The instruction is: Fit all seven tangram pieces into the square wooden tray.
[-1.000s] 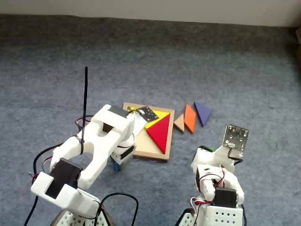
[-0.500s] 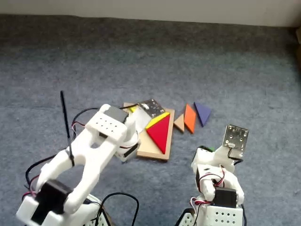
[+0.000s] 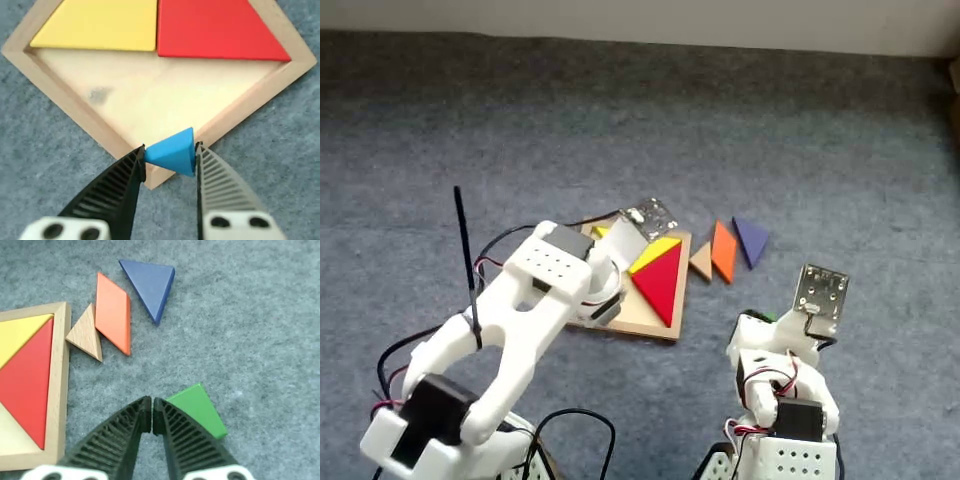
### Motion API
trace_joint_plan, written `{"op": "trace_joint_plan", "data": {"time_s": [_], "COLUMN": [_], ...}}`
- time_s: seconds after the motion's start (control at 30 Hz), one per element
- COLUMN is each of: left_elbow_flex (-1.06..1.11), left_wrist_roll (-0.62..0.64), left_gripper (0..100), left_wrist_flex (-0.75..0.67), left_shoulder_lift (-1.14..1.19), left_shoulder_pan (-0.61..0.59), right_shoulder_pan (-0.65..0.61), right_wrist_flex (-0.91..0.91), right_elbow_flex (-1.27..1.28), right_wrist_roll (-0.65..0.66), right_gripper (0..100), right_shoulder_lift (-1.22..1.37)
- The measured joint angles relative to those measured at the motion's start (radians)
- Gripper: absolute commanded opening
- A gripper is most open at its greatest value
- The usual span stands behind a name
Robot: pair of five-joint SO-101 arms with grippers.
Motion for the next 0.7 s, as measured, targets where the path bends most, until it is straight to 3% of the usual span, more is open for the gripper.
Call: {"op": "trace_joint_plan", "data": {"time_s": [0.47,0.6,0.7], "left_elbow_flex": [-0.146,-0.146,-0.146], "left_wrist_roll": [0.037,-0.098,-0.178], "left_gripper": [12,13,24], "left_wrist_flex": [-0.025,-0.025,-0.025], "left_shoulder_lift": [0.117,0.117,0.117], "left_shoulder_pan": [0.025,0.069,0.072], "right_shoulder_pan": [0.0,0.0,0.0], "right_wrist_flex": [0.0,0.0,0.0], "right_elbow_flex": [0.0,0.0,0.0], "right_wrist_roll": [0.0,0.0,0.0], "right_gripper": [2.2,2.2,2.2], "right_shoulder_lift": [0.0,0.0,0.0]}}
